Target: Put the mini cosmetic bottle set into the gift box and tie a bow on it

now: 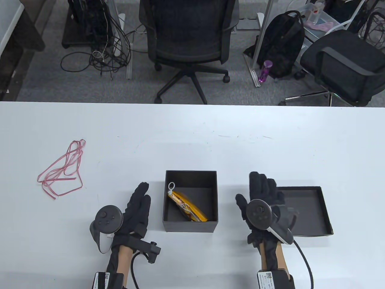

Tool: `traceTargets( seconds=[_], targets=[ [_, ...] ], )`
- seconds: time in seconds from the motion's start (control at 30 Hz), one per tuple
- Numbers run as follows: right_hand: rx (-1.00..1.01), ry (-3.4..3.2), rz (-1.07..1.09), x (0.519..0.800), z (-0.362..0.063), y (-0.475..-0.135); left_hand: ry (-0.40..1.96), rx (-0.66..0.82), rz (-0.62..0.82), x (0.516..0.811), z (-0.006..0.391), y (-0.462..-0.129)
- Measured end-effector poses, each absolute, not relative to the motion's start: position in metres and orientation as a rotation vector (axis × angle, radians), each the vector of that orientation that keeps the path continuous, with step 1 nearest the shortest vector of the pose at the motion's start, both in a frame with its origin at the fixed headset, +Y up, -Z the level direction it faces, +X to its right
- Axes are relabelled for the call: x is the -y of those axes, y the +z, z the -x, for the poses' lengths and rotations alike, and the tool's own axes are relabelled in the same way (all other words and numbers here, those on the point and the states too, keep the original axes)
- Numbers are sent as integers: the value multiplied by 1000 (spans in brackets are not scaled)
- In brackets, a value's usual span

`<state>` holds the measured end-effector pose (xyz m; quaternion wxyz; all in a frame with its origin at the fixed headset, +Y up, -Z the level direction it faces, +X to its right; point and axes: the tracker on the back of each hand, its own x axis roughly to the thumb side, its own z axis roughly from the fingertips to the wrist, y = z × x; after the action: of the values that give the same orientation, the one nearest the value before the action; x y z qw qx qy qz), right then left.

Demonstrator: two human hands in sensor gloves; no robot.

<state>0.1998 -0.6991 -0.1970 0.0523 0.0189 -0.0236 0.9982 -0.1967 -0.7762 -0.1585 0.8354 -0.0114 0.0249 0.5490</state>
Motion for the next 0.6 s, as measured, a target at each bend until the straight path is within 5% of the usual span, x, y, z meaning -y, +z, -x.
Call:
traceTargets(
  seconds=[0.23, 0.47, 0.6],
  targets=[
    [-208, 3044, 261, 741, -246, -204, 1143, -57, 42, 778, 196, -159],
    [-482, 2920, 339, 780, -256, -208, 1122, -57, 58, 779, 195, -158],
    [-430, 2979, 334, 788, -254, -208, 1112, -56, 62, 779, 195, -158]
  ],
)
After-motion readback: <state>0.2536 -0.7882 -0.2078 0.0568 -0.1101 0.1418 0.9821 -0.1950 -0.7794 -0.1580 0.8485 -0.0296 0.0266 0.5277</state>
